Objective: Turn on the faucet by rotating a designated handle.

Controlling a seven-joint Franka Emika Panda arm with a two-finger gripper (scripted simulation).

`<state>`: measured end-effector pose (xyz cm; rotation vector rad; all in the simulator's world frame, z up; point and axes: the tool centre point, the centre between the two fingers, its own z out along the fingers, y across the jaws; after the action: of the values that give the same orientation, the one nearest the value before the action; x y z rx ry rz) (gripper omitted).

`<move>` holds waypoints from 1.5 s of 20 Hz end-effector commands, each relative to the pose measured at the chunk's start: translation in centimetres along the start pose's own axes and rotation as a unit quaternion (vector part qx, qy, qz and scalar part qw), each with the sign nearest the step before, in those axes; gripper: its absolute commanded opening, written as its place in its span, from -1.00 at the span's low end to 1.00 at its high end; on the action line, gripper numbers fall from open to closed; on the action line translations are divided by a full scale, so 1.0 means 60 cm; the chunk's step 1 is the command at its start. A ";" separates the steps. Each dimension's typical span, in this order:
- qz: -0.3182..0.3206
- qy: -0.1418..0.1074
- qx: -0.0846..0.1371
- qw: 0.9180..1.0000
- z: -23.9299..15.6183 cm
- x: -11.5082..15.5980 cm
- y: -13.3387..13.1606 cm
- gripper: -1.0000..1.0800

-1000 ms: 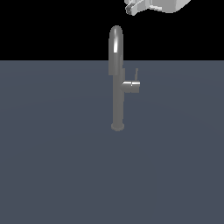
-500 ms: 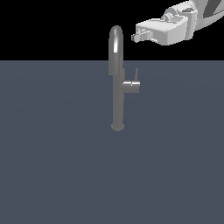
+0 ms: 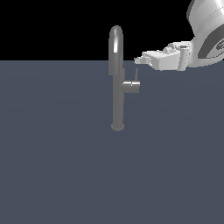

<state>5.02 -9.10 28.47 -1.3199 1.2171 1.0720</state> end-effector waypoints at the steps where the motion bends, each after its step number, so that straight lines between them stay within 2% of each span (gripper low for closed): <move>1: 0.019 -0.018 0.020 0.999 0.000 0.021 -0.002 -1.00; 5: 0.041 -0.037 0.042 0.998 0.002 0.046 -0.003 -1.00; 9: 0.052 -0.047 0.053 0.996 0.004 0.059 -0.003 -1.00; 16: 0.054 -0.049 0.055 0.996 0.005 0.061 -0.003 -1.00; 26: 0.054 -0.049 0.055 0.996 0.008 0.037 0.039 -1.00; 30: 0.054 -0.048 0.056 0.996 0.009 0.041 0.044 -1.00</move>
<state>3.09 -8.86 25.74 -1.1147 1.2698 1.1113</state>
